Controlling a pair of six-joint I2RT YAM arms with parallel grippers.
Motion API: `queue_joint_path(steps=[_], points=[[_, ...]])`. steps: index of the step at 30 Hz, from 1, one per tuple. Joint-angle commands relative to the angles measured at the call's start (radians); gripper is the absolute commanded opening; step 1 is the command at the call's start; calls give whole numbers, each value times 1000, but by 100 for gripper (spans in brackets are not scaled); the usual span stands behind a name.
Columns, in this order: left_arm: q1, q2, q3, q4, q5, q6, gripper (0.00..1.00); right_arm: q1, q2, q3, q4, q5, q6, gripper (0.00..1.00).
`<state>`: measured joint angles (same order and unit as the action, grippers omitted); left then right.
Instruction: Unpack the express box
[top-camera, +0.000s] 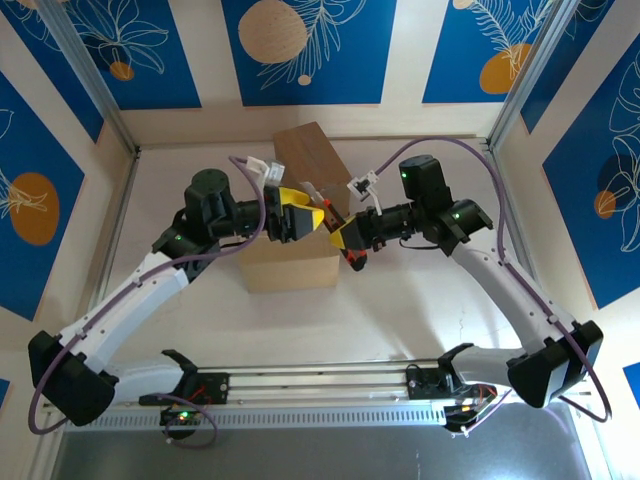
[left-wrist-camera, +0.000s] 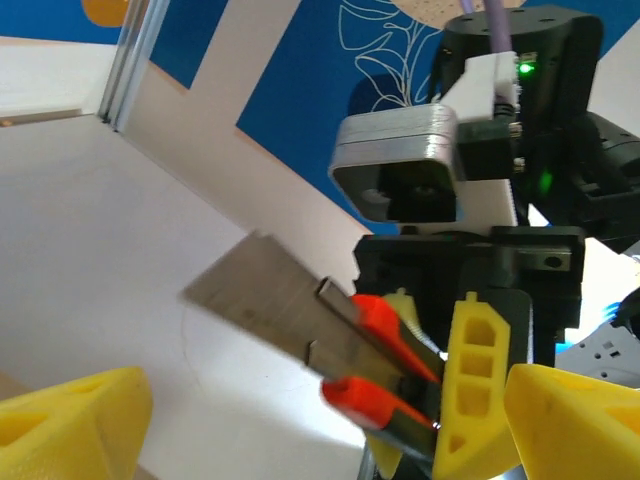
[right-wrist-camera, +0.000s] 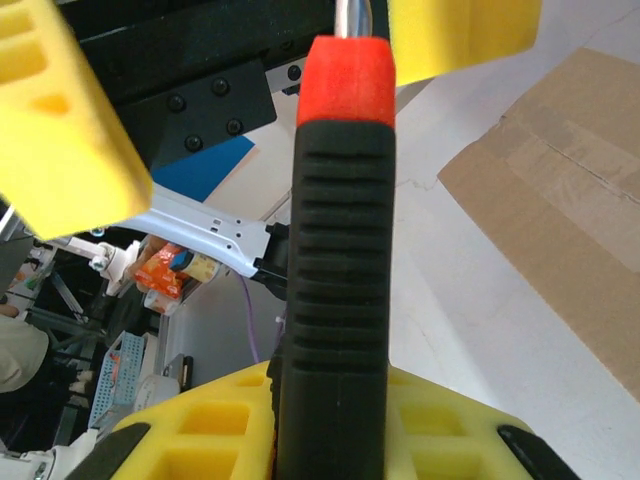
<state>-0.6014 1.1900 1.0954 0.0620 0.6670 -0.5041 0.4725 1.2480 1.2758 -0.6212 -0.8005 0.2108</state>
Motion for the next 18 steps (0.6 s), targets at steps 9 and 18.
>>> queue_joint_path(steps=[9,18], points=[[-23,57,-6,184,15,-64,77,26,21,32,16,-87,-22,0],[-32,78,-33,295,39,-117,45,23,27,28,50,-111,1,0]])
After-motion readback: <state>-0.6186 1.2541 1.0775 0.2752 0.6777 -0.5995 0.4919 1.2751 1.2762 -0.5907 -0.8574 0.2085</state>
